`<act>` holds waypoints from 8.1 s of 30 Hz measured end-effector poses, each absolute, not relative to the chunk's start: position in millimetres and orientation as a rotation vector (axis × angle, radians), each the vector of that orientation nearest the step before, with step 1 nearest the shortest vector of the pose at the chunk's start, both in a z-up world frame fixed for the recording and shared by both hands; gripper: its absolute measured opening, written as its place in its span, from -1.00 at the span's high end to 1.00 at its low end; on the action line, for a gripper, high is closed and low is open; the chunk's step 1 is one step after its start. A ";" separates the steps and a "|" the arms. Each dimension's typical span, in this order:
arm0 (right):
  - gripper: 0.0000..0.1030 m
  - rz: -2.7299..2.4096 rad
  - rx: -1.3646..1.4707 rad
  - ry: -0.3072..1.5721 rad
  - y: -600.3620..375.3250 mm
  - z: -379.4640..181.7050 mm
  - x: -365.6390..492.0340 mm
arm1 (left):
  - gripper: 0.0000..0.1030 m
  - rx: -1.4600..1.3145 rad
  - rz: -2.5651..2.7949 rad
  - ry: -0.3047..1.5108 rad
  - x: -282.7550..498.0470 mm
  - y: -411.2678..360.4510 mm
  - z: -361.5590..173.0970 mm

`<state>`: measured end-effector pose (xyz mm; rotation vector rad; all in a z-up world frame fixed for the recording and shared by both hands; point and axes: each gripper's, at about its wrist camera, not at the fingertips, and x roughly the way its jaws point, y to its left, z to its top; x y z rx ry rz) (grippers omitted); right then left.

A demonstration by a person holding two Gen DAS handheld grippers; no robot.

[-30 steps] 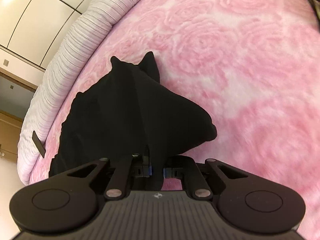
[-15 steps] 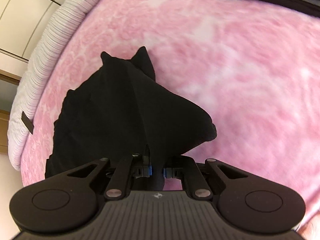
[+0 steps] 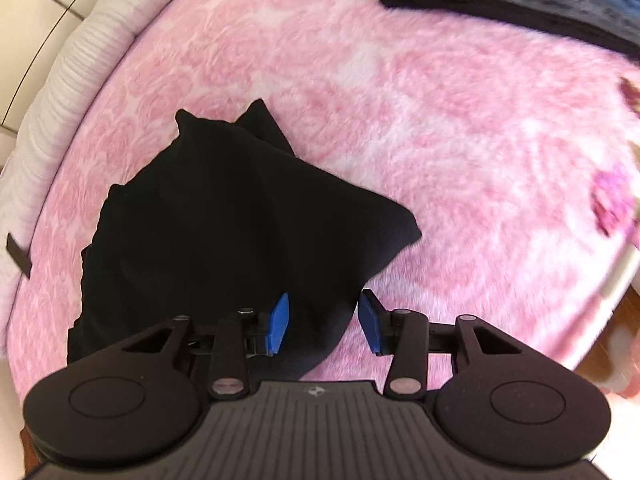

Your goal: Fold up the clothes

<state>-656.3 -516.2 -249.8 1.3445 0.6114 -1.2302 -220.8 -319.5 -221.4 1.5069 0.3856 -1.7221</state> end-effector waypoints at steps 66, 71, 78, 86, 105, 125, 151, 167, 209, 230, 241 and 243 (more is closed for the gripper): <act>-0.19 -0.930 0.245 1.260 -258.4 -278.5 -184.6 | -0.94 1.558 -2.386 -1.038 -48.5 -393.2 -285.4; -0.20 -0.903 0.090 1.391 -258.0 -299.1 -177.2 | -0.94 1.563 -2.402 -1.097 -48.0 -396.7 -302.0; 0.39 -0.919 0.070 1.364 -264.7 -304.0 -197.1 | -0.97 1.478 -2.405 -1.164 -54.1 -405.7 -309.0; 0.58 -1.000 0.149 1.197 -270.8 -248.4 -231.1 | -0.99 1.422 -2.394 -1.399 -63.9 -415.2 -318.5; 0.57 -0.856 0.221 1.149 -237.3 -195.6 -218.2 | 0.85 1.564 -2.390 -1.140 -62.8 -427.1 -244.6; 0.58 -0.857 0.889 0.555 -426.7 -150.9 -528.8 | 0.80 2.151 -2.362 -0.790 -358.6 -595.0 -159.3; 0.02 -1.020 1.485 0.187 -492.7 -283.2 -707.9 | -0.18 2.066 -2.283 -0.075 -448.0 -705.9 -234.2; 0.32 -1.231 1.286 0.255 -487.6 -271.8 -670.2 | -0.21 1.661 -2.278 0.283 -412.8 -662.8 -228.5; 0.40 -1.354 1.406 0.384 -459.1 -289.0 -695.0 | 0.84 1.543 -2.129 0.456 -426.0 -711.9 -263.3; 0.75 -1.338 1.466 0.135 -467.6 -289.5 -679.6 | 0.69 1.484 -2.057 0.476 -410.7 -713.3 -255.9; 0.13 -1.256 1.516 0.000 -401.6 -267.5 -641.6 | 0.60 1.454 -2.110 0.440 -362.4 -652.5 -213.6; 0.08 -1.197 1.523 -0.019 -389.0 -269.6 -619.9 | 0.59 1.463 -2.157 0.427 -359.1 -634.2 -213.4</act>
